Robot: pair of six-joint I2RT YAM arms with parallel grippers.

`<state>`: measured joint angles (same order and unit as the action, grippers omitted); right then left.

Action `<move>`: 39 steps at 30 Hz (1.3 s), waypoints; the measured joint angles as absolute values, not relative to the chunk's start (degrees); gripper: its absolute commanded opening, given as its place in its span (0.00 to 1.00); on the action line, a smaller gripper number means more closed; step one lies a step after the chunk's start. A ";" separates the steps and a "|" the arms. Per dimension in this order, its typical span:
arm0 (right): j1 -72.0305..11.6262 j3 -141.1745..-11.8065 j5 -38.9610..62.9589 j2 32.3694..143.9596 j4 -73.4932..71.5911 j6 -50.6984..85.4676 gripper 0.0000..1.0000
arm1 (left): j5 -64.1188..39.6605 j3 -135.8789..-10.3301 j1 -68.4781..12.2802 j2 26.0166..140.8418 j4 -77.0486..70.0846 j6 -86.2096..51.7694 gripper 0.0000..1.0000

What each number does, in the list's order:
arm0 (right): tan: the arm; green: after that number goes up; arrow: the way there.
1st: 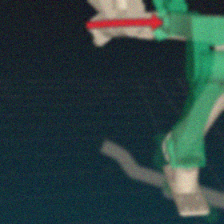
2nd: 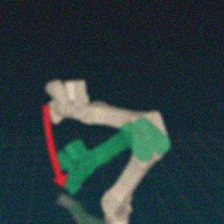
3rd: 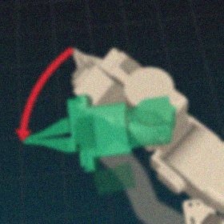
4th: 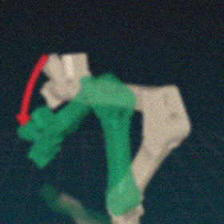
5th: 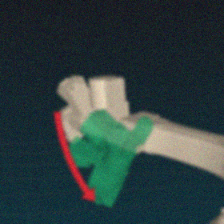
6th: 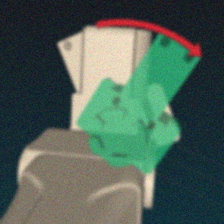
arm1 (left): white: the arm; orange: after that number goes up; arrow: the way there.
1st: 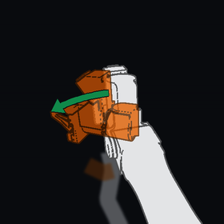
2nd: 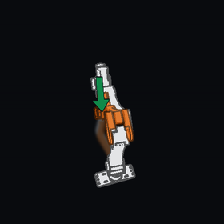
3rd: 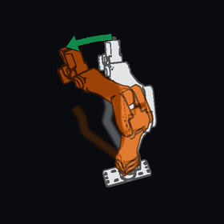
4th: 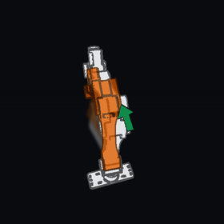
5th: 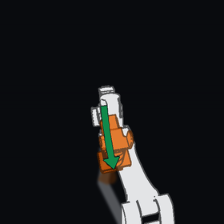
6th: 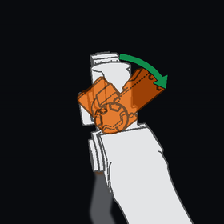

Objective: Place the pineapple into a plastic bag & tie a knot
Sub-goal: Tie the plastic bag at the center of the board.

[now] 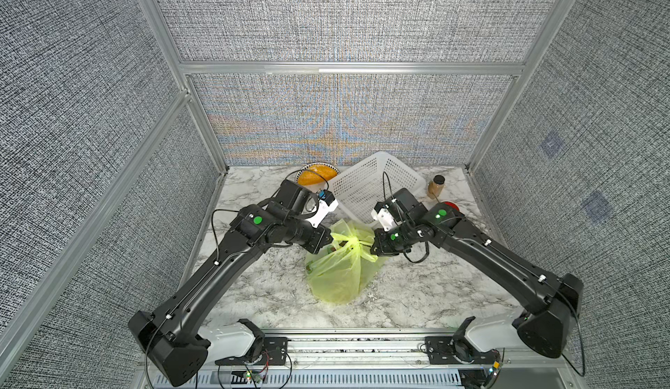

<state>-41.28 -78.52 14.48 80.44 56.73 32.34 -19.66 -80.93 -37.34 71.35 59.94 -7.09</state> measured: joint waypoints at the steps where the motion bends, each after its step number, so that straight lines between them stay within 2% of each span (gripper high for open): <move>1: -41.28 -78.43 13.45 80.05 57.67 32.58 0.00 | -17.54 -80.68 -37.36 70.83 60.88 -7.42 0.00; 7: -41.32 -77.36 5.58 78.52 62.94 34.37 0.00 | -3.77 -74.06 -37.36 66.96 60.69 -9.76 0.00; 15: -40.77 -68.25 -2.83 78.78 60.42 37.19 0.00 | 6.50 -61.58 -37.34 65.49 50.61 -13.56 0.00; 23: -40.05 -64.73 -3.95 81.10 55.13 35.79 0.00 | 13.65 -54.37 -36.84 67.48 46.19 -15.66 0.00; 24: -40.05 -65.49 -3.64 80.73 55.07 35.11 0.15 | 13.50 -54.96 -36.60 68.14 46.37 -14.92 0.00; 25: -39.92 -66.13 -3.36 80.07 54.94 34.59 0.32 | 13.28 -55.42 -36.49 68.40 46.28 -14.37 0.06; 27: -39.05 -67.55 -2.68 77.01 54.35 33.69 0.59 | 11.55 -55.96 -36.27 67.79 45.89 -11.88 0.46; 29: -37.23 -68.36 -2.28 72.86 52.45 32.71 0.72 | 9.58 -56.01 -36.23 65.58 45.56 -10.76 0.64; 31: -34.30 -67.96 -2.28 68.12 50.22 32.34 0.79 | 8.49 -56.01 -36.23 62.28 45.06 -10.00 0.92; 34: -27.53 -64.82 -2.74 61.82 47.48 31.59 0.80 | 9.54 -55.22 -36.23 57.30 44.42 -9.69 0.99; 39: -17.54 -52.84 -7.44 55.22 39.77 28.21 0.78 | 19.03 -51.68 -35.33 51.37 41.67 -13.15 1.00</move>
